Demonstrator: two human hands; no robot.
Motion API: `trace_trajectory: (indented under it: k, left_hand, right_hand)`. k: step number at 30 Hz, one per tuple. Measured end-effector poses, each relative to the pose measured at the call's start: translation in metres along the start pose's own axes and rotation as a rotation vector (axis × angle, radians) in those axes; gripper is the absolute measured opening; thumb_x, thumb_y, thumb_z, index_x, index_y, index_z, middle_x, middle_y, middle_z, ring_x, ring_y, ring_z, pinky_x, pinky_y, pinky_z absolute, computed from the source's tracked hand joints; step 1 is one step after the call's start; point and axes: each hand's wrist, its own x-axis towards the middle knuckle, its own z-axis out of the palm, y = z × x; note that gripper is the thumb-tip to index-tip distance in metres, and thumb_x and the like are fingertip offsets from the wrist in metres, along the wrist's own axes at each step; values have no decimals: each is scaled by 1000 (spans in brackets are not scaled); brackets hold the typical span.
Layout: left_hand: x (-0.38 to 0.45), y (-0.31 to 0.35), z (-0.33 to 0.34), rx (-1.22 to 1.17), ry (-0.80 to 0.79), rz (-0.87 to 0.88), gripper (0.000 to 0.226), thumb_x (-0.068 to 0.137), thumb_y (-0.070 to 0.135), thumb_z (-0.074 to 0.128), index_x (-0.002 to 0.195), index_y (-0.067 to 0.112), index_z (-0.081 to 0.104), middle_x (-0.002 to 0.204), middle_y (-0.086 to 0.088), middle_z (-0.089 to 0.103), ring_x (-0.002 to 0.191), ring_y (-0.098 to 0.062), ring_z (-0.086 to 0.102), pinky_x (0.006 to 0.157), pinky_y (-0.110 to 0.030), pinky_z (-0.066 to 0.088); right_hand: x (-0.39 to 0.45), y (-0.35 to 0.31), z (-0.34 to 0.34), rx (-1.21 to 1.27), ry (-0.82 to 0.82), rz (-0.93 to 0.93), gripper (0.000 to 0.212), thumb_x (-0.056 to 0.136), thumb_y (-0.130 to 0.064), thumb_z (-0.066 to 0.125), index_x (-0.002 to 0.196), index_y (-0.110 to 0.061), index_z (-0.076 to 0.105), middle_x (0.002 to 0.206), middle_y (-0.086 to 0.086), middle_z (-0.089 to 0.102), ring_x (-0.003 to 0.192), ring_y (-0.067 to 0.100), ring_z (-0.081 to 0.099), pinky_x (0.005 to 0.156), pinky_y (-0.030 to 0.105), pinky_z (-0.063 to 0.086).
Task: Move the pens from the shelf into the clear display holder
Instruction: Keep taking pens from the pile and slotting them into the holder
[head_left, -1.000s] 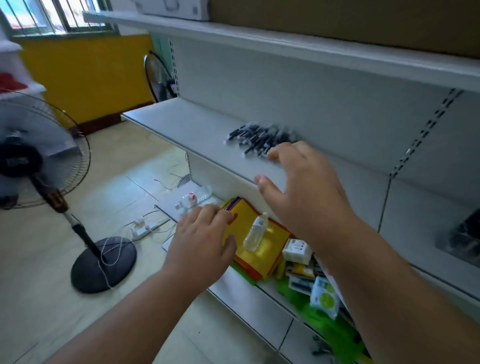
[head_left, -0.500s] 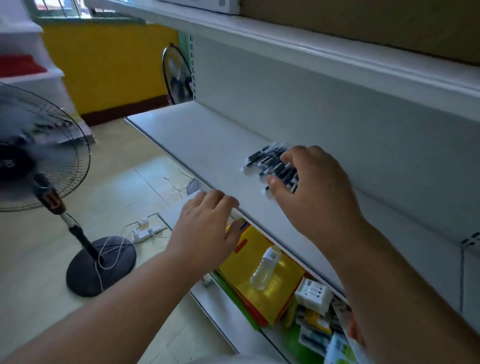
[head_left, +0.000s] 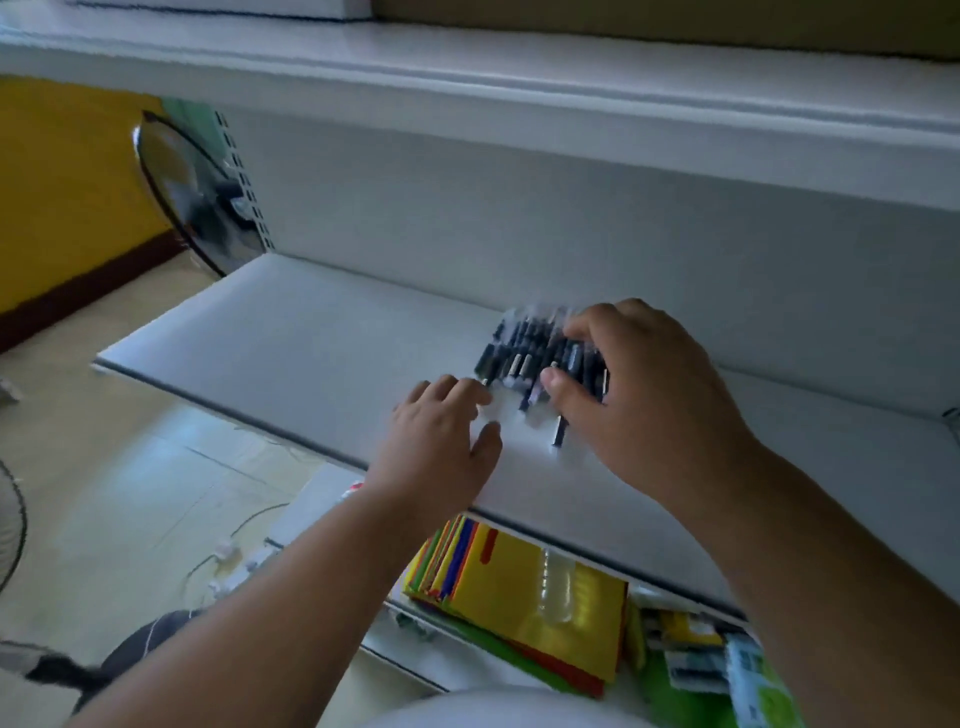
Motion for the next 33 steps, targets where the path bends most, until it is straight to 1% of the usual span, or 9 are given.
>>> trace_trajectory:
  k: [3, 8, 11, 13, 17, 21, 24, 29, 33]
  left_hand:
    - [30, -21, 1, -17, -27, 39, 35, 94, 48, 51, 118, 25, 58, 110, 3, 61, 110, -22, 52, 93, -37, 43]
    - [69, -41, 3, 99, -183, 96, 64, 87, 66, 52, 131, 21, 48, 130, -2, 52, 124, -25, 44, 101, -37, 36]
    - [86, -45, 4, 76, -258, 79, 54, 89, 50, 55, 130, 16, 50, 132, -6, 50, 125, -28, 42, 102, -38, 36]
    - [95, -47, 3, 56, -266, 57, 47, 86, 38, 53, 126, 13, 53, 127, -10, 53, 121, -31, 45, 99, -38, 39]
    - [106, -42, 3, 123, -290, 71, 35, 88, 33, 51, 112, 7, 53, 116, -15, 59, 110, -35, 53, 83, -36, 42]
    - [122, -36, 0, 240, -381, 88, 26, 90, 36, 49, 77, 13, 50, 79, -4, 59, 75, -26, 57, 59, -28, 42]
    - [125, -35, -2, 280, -422, 98, 28, 90, 34, 46, 68, 16, 48, 70, -2, 53, 69, -23, 55, 59, -27, 44]
    - [113, -45, -9, 93, -399, 65, 26, 94, 31, 45, 74, 15, 47, 72, -4, 51, 67, -23, 50, 54, -29, 35]
    - [89, -52, -13, -254, -257, 85, 22, 95, 24, 42, 77, 10, 44, 72, -10, 53, 65, -31, 50, 53, -35, 37]
  right_hand:
    - [7, -11, 15, -12, 16, 106, 37, 87, -45, 61, 114, -20, 58, 110, 1, 59, 103, 21, 55, 87, 39, 47]
    - [4, -26, 29, -4, 55, 257, 39, 85, -43, 62, 115, -18, 60, 106, 1, 59, 99, 20, 56, 85, 39, 49]
    - [-3, -28, 31, -2, 78, 334, 38, 85, -39, 65, 116, -18, 61, 110, 0, 61, 102, 19, 57, 86, 38, 49]
    - [-3, -29, 30, -18, 95, 358, 37, 85, -39, 64, 116, -19, 60, 108, -2, 60, 100, 18, 57, 84, 35, 48]
    - [1, -30, 29, -28, 123, 378, 37, 85, -40, 61, 116, -20, 59, 106, -3, 59, 99, 17, 56, 82, 34, 47]
    - [0, -30, 34, -18, 141, 387, 37, 85, -39, 61, 117, -19, 59, 108, -4, 59, 100, 15, 55, 80, 31, 44]
    - [2, -29, 35, -12, 139, 390, 39, 85, -43, 58, 118, -21, 58, 109, -6, 58, 101, 13, 55, 79, 32, 46]
    - [5, -24, 36, -14, 160, 372, 36, 87, -39, 61, 117, -21, 58, 107, -6, 57, 99, 9, 53, 78, 29, 45]
    - [4, -16, 41, -22, 165, 399, 33, 87, -37, 64, 115, -20, 59, 106, -7, 58, 96, 10, 53, 77, 29, 45]
